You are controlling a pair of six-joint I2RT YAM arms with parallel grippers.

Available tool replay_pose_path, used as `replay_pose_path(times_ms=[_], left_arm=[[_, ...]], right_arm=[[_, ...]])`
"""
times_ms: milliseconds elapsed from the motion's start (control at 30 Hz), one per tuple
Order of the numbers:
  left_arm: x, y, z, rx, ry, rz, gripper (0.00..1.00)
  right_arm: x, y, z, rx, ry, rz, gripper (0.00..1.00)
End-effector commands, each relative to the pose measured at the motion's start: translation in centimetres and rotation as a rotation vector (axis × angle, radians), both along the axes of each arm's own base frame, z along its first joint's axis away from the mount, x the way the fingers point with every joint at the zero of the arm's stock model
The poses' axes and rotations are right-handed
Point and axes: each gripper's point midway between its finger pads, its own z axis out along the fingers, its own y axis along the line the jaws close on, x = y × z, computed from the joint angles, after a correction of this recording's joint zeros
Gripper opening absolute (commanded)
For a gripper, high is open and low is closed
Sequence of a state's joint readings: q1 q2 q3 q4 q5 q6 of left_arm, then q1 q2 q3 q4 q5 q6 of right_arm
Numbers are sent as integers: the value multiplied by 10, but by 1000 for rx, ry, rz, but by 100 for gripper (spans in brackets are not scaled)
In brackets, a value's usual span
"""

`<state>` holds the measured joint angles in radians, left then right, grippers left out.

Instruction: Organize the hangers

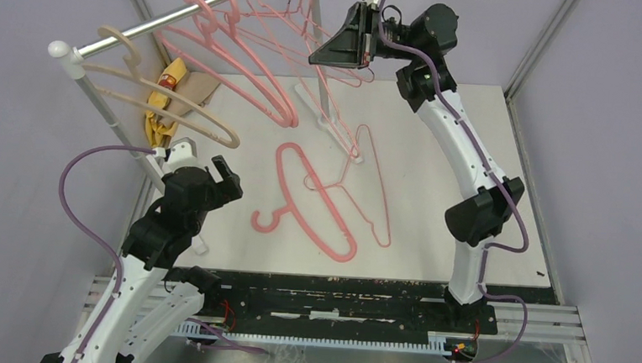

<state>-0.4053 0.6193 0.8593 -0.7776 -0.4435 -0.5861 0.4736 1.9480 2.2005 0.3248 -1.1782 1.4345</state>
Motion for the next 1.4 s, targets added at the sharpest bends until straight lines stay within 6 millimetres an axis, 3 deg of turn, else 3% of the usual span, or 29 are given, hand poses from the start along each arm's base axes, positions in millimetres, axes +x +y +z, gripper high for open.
replay_pose_path(times_ms=[0,267,500,667,767,867,967,1367], left_arm=[[1,5,16,-26,-50,38,95],[-1,7,26,-24,-66,43,95],[-3,8,30,-19,-64,38,94],[5,-12,28,-25,-56,-71,91],[7,-32,50,-71,-146,-186,86],[5,-37,72,-77,-210,-232,84],[8,-44,81,-72,-213,-269,83],[28,-63,62,-59,-135,-283,81]], right_arm=[[8,7,11,53,-55,27,1],[52,31,-9,55,-60,-47,2],[76,43,-23,39,-124,-145,3],[83,49,-37,18,-107,-148,3],[86,50,-43,4,-101,-151,3],[87,50,-47,-6,-96,-155,2],[89,51,-51,-15,-92,-162,3],[98,55,-62,-35,-88,-184,3]])
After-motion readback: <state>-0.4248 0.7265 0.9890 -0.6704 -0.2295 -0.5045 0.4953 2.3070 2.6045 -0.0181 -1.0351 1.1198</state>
